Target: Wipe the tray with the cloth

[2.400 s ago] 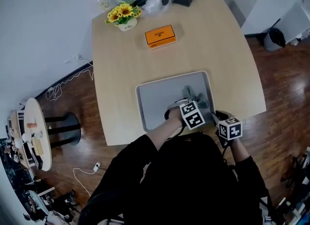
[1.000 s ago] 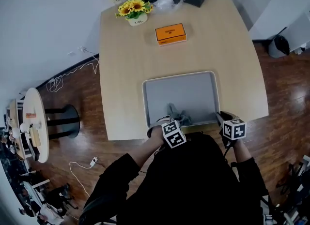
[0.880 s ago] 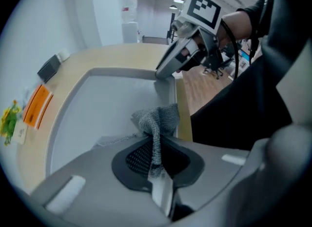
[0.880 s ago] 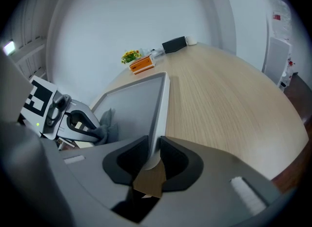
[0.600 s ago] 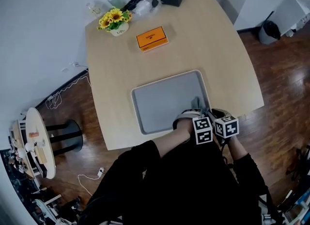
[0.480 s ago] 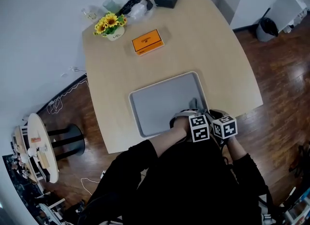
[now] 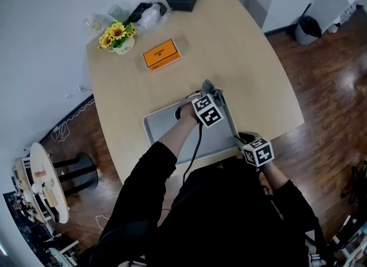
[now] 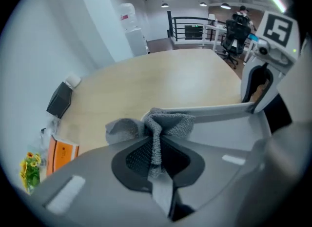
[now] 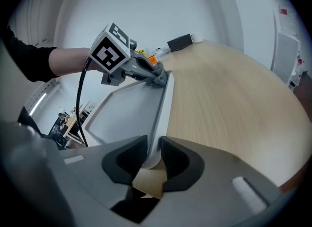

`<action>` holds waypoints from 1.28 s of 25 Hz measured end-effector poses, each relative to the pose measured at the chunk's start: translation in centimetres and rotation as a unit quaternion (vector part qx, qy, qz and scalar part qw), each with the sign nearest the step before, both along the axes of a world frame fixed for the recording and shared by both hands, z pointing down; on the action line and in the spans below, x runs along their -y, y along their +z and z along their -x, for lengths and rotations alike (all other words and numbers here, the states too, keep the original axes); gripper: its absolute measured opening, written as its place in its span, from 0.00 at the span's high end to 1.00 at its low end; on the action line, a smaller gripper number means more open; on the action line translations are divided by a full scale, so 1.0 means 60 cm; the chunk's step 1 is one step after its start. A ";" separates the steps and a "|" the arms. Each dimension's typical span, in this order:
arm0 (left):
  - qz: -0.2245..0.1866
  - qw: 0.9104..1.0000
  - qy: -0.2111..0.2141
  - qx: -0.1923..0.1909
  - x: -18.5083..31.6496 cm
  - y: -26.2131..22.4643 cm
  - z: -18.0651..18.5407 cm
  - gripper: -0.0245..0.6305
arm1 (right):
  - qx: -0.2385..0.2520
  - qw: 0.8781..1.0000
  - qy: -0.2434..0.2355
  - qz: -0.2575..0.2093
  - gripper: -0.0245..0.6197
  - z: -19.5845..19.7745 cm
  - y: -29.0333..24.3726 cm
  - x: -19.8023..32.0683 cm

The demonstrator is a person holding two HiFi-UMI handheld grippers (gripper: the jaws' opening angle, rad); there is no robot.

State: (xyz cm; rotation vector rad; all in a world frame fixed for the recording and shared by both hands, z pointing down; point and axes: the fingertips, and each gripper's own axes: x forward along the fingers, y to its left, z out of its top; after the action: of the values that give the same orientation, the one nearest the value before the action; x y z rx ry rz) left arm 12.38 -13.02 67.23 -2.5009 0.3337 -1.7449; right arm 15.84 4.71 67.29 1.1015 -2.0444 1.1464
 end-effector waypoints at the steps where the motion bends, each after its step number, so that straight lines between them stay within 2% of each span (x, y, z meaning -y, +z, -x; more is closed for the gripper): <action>1: 0.000 1.000 -0.016 -0.005 0.003 -0.002 0.004 0.95 | 0.000 1.000 -0.001 0.001 0.82 -0.001 0.000 -0.001; 4: 0.023 0.999 -0.044 -0.018 -0.031 -0.004 0.011 0.96 | 0.005 1.000 0.004 0.008 0.82 -0.004 -0.001 -0.007; 10: 0.122 0.992 0.009 -0.034 -0.250 -0.007 0.036 0.96 | -0.001 1.000 0.010 0.011 0.82 -0.013 -0.001 -0.002; 13: 0.135 0.990 0.034 -0.027 -0.339 -0.003 0.060 0.96 | -0.021 1.000 0.016 0.005 0.83 -0.015 -0.002 -0.001; 16: 0.130 0.990 0.037 -0.032 -0.363 0.003 0.073 0.96 | -0.042 0.999 0.014 0.002 0.83 -0.012 0.000 -0.001; 19: 0.152 0.987 0.041 -0.040 -0.345 0.006 0.076 0.96 | -0.052 0.999 0.006 0.006 0.83 -0.006 0.004 -0.001; 22: 0.152 0.987 0.029 -0.044 -0.284 0.005 0.082 0.96 | -0.046 0.999 0.005 0.005 0.83 0.000 0.004 -0.001; 25: 0.144 0.988 -0.007 -0.058 -0.196 0.001 0.094 0.96 | -0.039 0.999 0.011 0.001 0.83 0.002 0.001 0.001; 29: 0.090 0.992 -0.076 -0.051 -0.060 0.000 0.132 0.95 | -0.033 0.999 0.020 -0.008 0.83 0.001 0.003 0.005; 32: 0.081 0.988 -0.118 -0.052 -0.009 -0.003 0.147 0.95 | -0.023 0.999 0.028 -0.010 0.83 -0.003 0.004 0.004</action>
State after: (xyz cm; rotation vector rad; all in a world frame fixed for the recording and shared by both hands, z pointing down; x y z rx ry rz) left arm 3.53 -12.46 67.06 -2.7747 0.5366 -1.7914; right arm 16.04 4.48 67.50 1.1896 -2.0060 1.1198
